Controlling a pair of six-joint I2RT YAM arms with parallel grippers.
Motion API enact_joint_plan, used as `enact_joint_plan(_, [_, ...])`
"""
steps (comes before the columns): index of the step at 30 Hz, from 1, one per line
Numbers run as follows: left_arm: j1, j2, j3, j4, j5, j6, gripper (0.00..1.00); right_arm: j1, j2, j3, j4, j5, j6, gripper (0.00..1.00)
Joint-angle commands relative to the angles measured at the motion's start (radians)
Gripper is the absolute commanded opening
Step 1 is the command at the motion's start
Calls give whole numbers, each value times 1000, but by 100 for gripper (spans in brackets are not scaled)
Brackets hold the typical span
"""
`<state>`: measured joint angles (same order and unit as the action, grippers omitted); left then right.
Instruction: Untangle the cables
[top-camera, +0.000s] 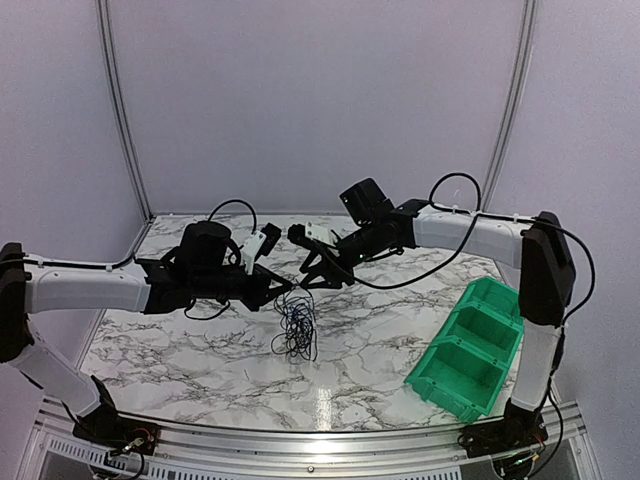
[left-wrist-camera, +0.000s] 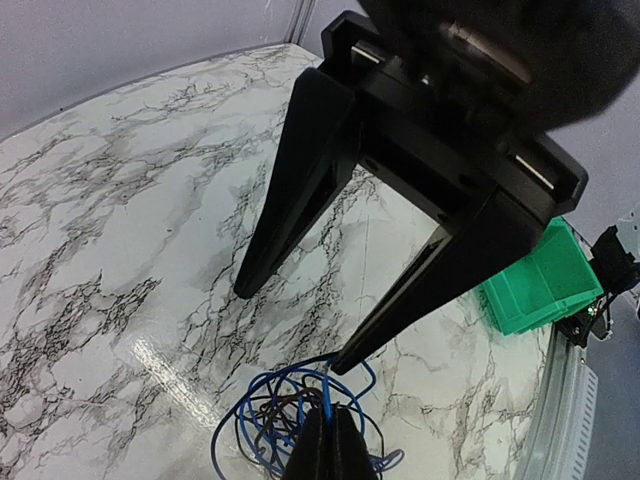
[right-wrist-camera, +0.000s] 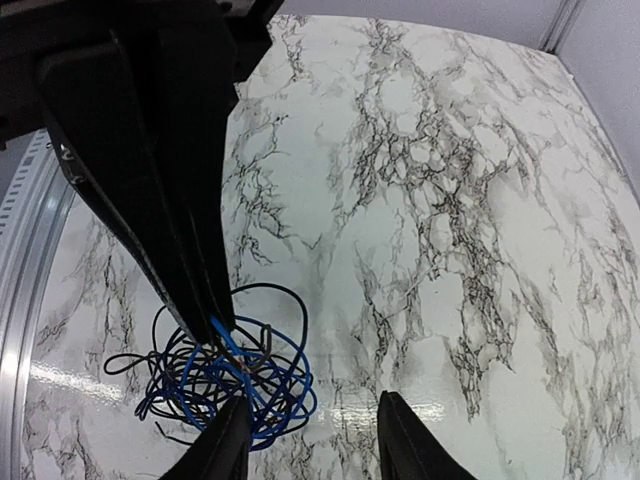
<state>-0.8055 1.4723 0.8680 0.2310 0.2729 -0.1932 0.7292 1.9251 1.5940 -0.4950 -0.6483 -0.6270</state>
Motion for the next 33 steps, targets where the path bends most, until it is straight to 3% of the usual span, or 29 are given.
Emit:
enact_joint_plan(1, [-4,-4,22,17,25,19,0,-1,-6,38,-30,-63,-41,45])
enact_joint_plan(11, [-11,7,31,32,44,18,0,2,16,17,-21,-169,-23,45])
enact_joint_plan(19, [-14,2,30,37,54,13,0,1,28,9,-3,-182,-8,28])
enact_joint_plan(33, [-12,-2,32,42,55,12,0,1,56,19,-6,-178,14,25])
